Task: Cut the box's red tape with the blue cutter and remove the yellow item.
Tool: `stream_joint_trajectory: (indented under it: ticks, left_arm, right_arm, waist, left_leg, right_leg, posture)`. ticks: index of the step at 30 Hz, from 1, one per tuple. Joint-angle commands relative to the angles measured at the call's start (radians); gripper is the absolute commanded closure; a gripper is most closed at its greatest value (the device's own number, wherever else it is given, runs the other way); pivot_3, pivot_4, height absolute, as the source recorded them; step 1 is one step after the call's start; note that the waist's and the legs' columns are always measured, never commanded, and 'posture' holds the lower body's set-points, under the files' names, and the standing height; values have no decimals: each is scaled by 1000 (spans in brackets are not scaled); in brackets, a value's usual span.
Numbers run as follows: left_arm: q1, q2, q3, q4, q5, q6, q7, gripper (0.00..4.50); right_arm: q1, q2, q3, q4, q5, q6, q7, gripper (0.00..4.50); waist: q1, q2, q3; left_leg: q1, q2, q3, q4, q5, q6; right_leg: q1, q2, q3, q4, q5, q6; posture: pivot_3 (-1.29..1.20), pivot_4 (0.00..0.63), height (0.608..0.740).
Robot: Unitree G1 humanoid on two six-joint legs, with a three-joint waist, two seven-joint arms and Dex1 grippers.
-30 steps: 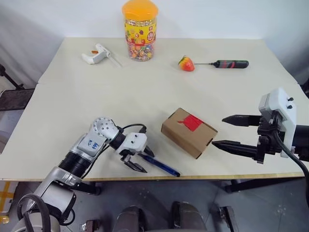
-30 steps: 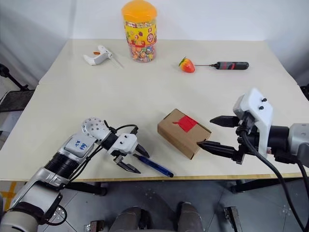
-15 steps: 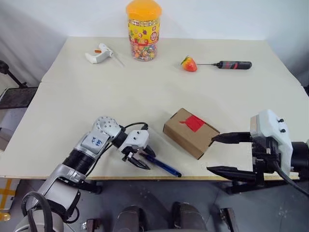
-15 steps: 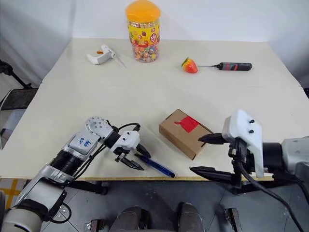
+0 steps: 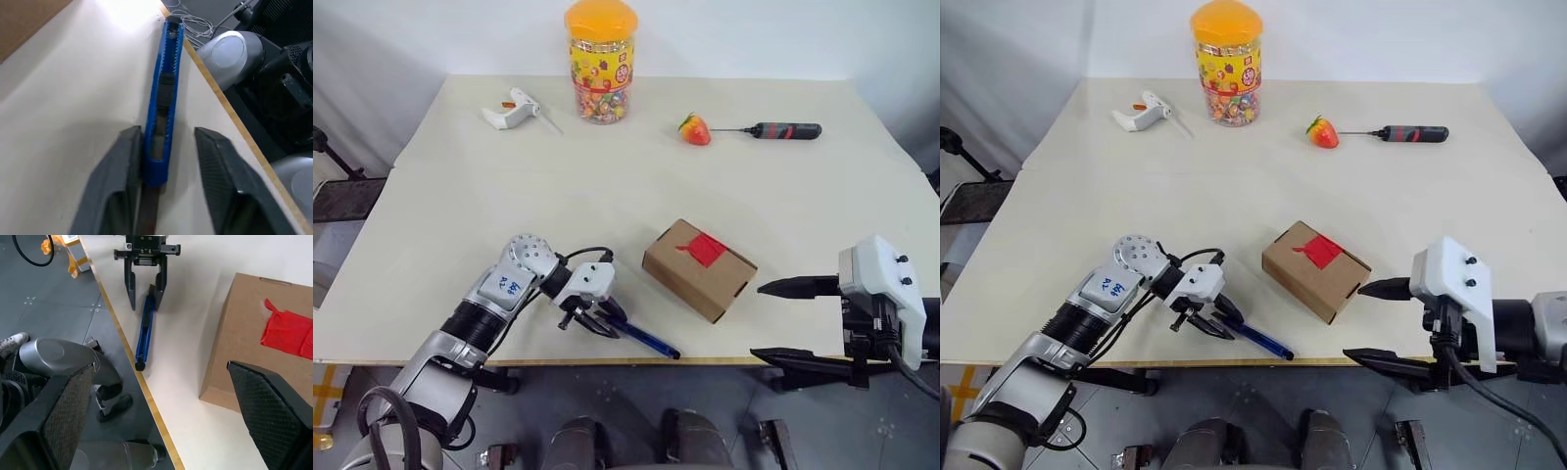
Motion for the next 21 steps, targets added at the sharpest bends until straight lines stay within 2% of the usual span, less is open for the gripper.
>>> stream_joint_trajectory:
  ticks: [1,3,6,7,11,21]
  left_arm:
    - [38,11,-66,39,63,19,-38,2860]
    - [39,13,-65,37,64,14,-36,3160]
    - [39,13,-63,36,64,15,-31,3160]
    - [39,13,-63,34,64,17,-32,3466]
    - [42,11,-58,25,63,21,-19,4058]
    - [54,10,-50,3,61,37,0,4062]
  right_arm:
    - [-4,-13,-34,1,-7,-16,5,0]
    - [-4,-14,-35,4,-9,-17,4,0]
    - [-2,-16,-34,6,-15,-18,7,0]
    - [-3,-16,-33,7,-17,-19,7,0]
    - [-13,-20,-22,14,-21,-21,5,0]
    - [-39,-28,8,33,-38,-29,6,0]
  waist:
    - [2,0,0]
    - [1,0,0]
    - [1,0,0]
    - [1,0,0]
    - [1,0,0]
    - [1,0,0]
  left_leg:
    - [0,0,0,0,0,0]
    - [0,0,0,0,0,0]
    - [0,0,0,0,0,0]
    - [0,0,0,0,0,0]
    - [0,0,0,0,0,0]
    - [0,0,0,0,0,0]
  right_leg:
    - [0,0,0,0,0,0]
    - [0,0,0,0,0,0]
    - [0,0,0,0,0,0]
    - [0,0,0,0,0,0]
    - [0,0,0,0,0,0]
    - [0,0,0,0,0,0]
  posture:
    - [0,150,740]
    - [0,150,740]
    - [0,150,740]
    - [0,150,740]
    - [0,150,740]
    - [0,150,740]
